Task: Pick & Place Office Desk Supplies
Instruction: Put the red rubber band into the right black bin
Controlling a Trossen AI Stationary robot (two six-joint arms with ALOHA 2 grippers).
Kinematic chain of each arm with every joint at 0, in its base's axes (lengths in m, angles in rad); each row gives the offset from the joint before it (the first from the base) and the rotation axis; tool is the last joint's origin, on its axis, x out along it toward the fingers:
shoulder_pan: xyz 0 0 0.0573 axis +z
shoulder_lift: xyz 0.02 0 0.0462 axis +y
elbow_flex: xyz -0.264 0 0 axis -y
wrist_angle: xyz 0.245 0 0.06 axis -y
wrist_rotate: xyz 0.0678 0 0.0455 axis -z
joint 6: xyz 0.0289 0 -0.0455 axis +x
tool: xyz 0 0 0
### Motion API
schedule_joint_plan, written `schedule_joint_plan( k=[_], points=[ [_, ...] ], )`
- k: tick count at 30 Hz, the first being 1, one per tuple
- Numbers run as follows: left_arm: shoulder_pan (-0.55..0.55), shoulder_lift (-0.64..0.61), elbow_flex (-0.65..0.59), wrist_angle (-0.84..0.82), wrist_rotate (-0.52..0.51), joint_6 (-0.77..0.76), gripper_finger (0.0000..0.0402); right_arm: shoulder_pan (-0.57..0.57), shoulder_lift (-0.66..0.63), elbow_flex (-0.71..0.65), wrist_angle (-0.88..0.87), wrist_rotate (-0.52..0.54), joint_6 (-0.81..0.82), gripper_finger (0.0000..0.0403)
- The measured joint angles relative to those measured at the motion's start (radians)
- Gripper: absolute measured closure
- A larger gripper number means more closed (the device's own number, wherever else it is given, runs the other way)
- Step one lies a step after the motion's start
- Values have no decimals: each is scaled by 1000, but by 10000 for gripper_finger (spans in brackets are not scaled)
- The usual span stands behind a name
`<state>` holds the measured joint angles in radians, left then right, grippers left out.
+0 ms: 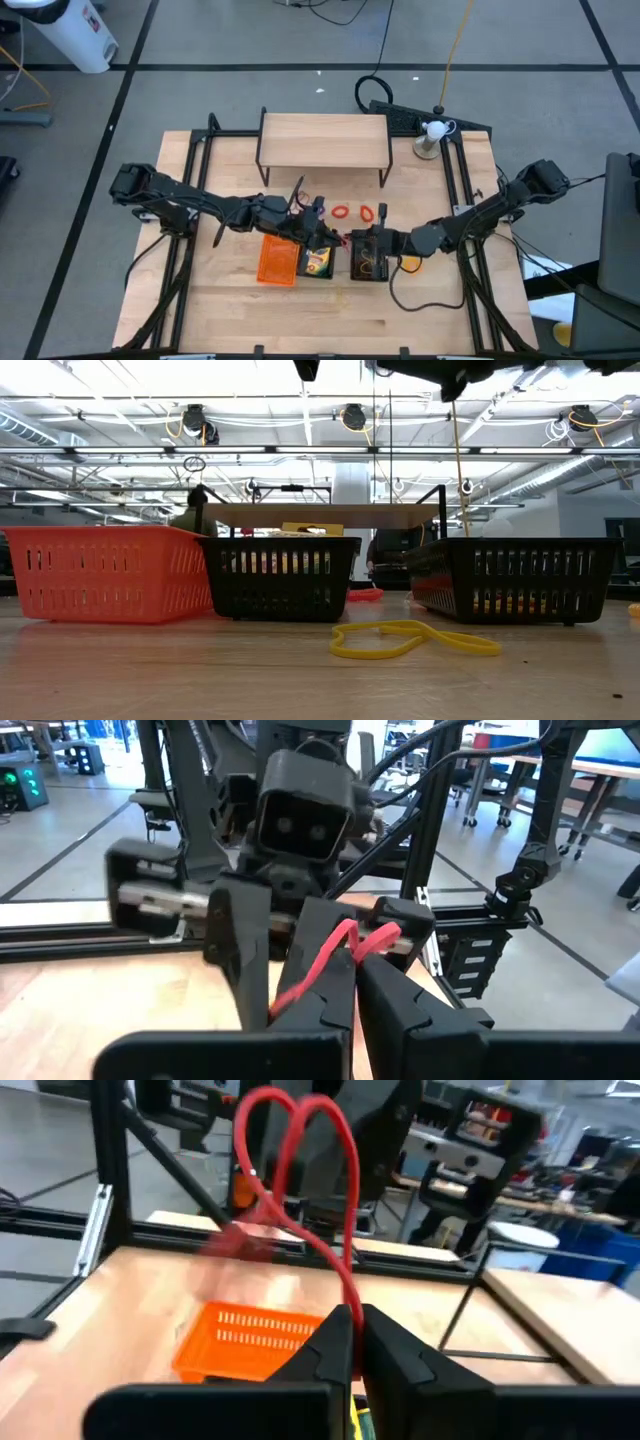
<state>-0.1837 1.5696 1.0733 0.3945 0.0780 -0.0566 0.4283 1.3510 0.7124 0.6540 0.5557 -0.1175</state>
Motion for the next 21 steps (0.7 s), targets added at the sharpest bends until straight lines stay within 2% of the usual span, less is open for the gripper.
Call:
schedule_joint_plan(
  k=[10,16,21],
  points=[
    [0,0,0,-33,1,33,387,121,-62,0,-16,283,-138,401],
    [1,0,0,-71,0,-1,344,208,-126,0,-76,438,-158,402],
    [1,-1,0,-70,0,-1,299,255,-142,0,-83,470,-135,402]
  ],
)
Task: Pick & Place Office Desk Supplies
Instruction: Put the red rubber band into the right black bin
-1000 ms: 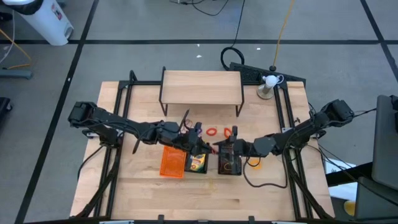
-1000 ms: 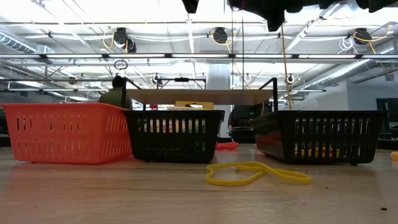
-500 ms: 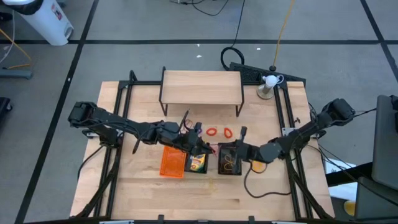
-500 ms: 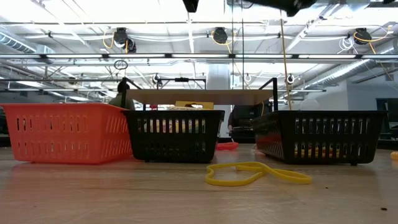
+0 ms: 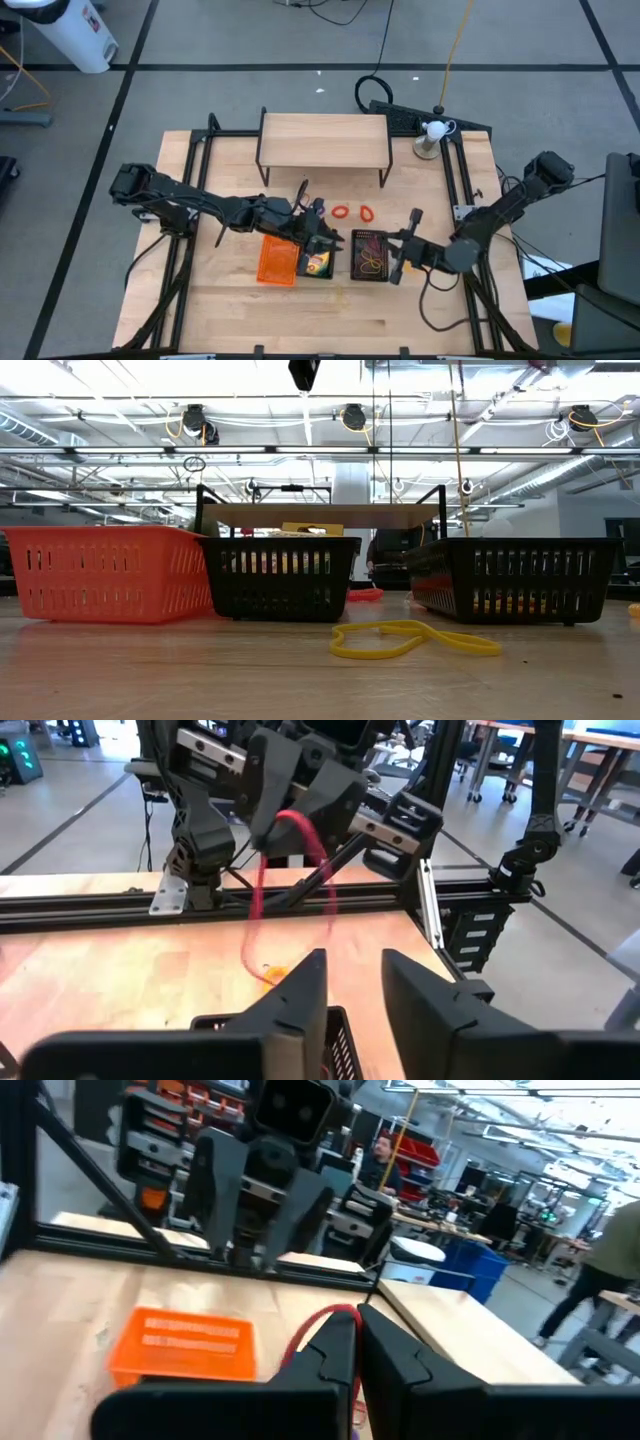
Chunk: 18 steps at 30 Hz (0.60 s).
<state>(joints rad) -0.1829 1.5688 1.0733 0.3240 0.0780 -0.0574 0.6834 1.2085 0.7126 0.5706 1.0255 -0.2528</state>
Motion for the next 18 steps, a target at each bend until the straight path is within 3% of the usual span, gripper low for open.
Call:
schedule_joint_plan(
  k=[8,18],
  points=[
    [0,0,0,1,0,-13,251,15,-1,0,-30,-1,80,403],
    [0,0,0,1,-1,-24,238,15,-1,0,-92,-6,168,399]
  ],
)
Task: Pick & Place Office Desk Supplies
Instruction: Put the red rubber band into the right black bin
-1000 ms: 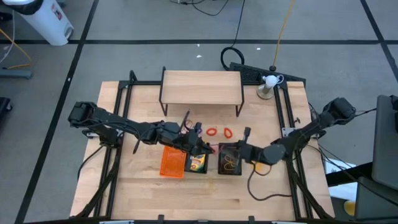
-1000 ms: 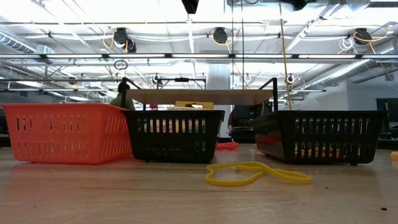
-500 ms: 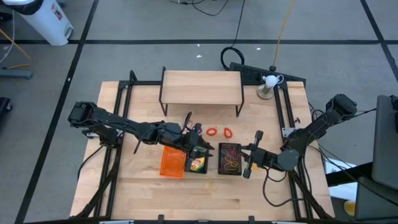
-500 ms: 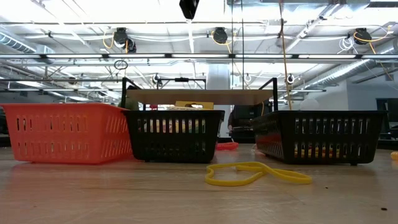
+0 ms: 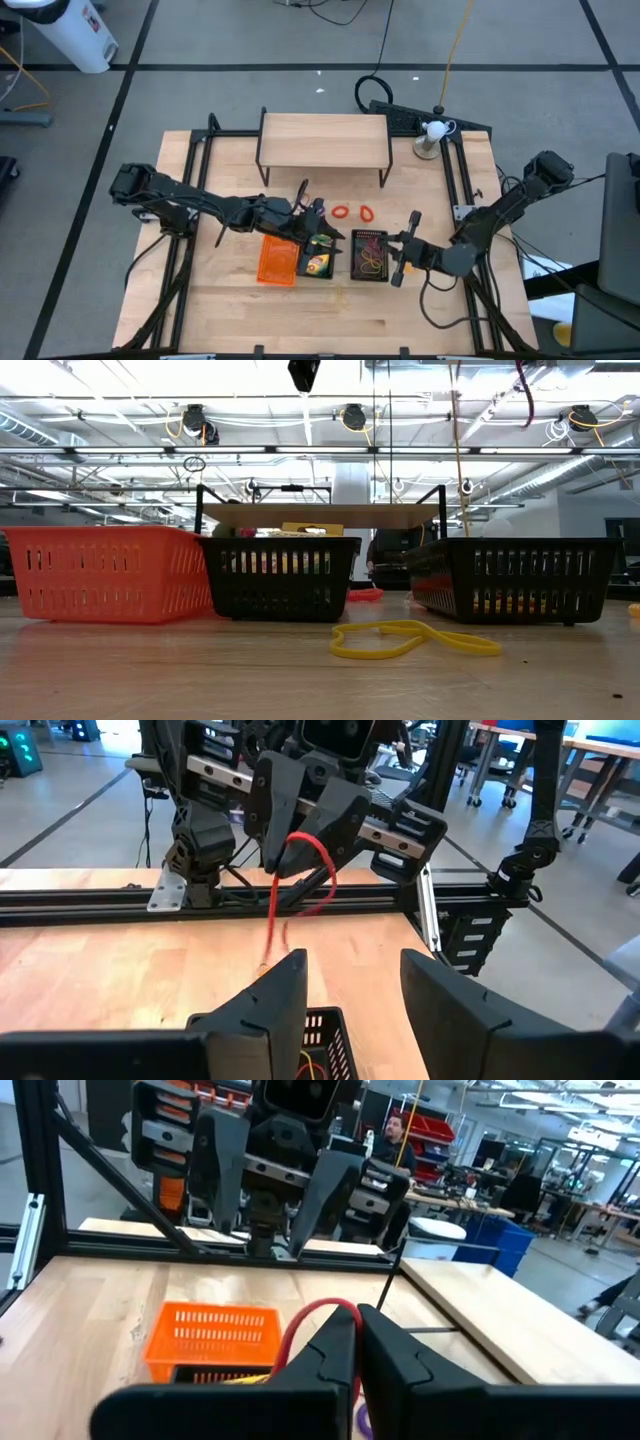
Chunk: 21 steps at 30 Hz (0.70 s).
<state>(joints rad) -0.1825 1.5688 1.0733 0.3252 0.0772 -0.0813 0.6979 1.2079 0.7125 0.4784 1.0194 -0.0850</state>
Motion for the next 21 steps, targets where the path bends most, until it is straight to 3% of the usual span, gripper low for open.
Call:
schedule_joint_plan(
  k=[12,21],
  points=[
    [5,0,0,-7,0,-2,238,0,0,0,-145,-10,160,344],
    [5,0,0,-8,0,-1,238,-46,0,0,-188,-227,257,284]
  ],
)
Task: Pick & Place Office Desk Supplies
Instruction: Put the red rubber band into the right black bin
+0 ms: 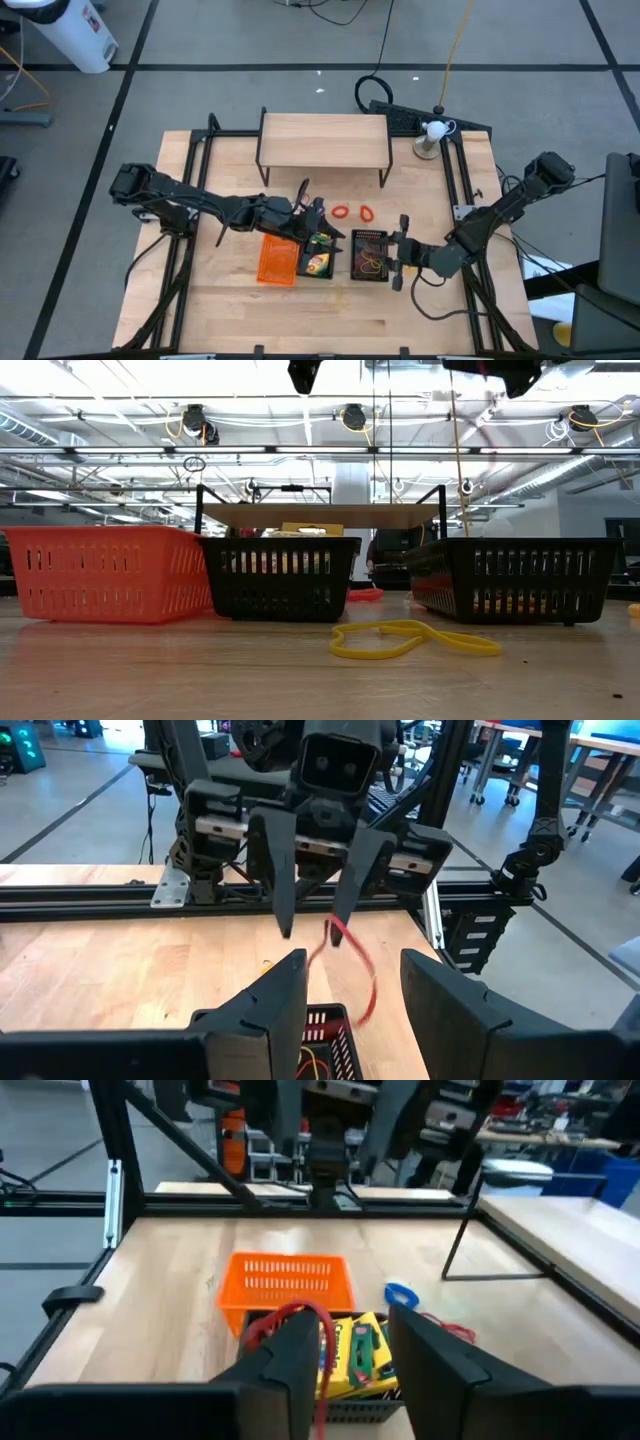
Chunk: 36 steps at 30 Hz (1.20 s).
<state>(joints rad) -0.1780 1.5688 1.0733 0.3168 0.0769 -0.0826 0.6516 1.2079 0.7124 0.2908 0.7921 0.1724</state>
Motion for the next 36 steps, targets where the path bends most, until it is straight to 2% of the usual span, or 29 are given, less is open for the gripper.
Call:
schedule_joint_plan(
  k=[9,20,27,32,36],
  points=[
    [0,0,0,-32,0,1,238,-36,0,0,-134,-13,137,255],
    [1,0,0,-94,-5,10,238,-38,-10,0,-138,-36,138,269],
    [-31,0,0,-231,-110,-32,238,-38,-10,0,-102,-34,71,278],
    [-122,0,0,-361,-237,-61,238,-38,-10,0,18,-31,-56,282],
    [-205,11,0,-368,-303,-113,238,-38,-10,0,86,-35,-133,282]
  ],
)
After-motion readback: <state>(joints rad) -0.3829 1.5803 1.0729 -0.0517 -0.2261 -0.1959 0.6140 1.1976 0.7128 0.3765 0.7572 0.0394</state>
